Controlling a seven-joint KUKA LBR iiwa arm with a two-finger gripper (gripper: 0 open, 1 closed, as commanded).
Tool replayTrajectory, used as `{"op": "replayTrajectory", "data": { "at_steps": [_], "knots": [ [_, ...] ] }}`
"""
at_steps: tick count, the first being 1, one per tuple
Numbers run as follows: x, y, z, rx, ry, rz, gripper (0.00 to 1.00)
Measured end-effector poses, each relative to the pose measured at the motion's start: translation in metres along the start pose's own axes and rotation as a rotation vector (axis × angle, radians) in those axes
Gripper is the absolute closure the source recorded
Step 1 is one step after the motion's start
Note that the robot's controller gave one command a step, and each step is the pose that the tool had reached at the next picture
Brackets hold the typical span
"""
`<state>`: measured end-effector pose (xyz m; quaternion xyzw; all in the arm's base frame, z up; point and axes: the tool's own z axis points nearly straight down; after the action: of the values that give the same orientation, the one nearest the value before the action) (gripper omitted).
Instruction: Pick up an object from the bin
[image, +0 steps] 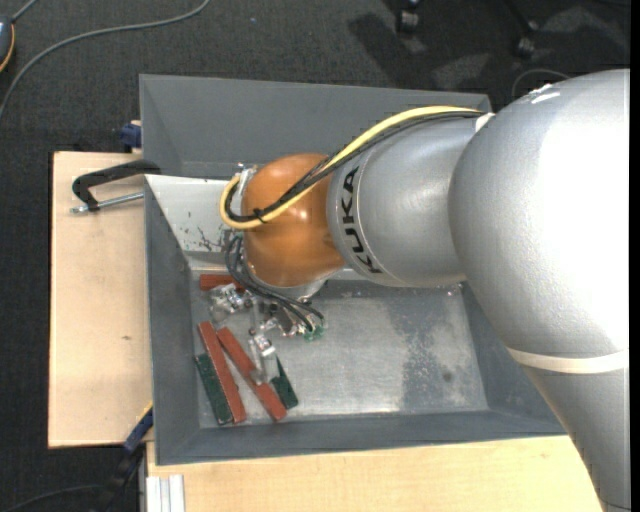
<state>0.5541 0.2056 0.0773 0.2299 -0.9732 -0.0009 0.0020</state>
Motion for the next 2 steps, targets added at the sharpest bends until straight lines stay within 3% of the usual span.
{"op": "replayTrajectory", "data": {
  "at_steps": [1, 2],
  "knots": [
    [0.012, -0.005, 0.005, 0.005, -0.009, -0.656, 0.00],
    [-0.007, 0.003, 0.003, 0.006, -0.010, -1.212, 0.00]
  ]
}}
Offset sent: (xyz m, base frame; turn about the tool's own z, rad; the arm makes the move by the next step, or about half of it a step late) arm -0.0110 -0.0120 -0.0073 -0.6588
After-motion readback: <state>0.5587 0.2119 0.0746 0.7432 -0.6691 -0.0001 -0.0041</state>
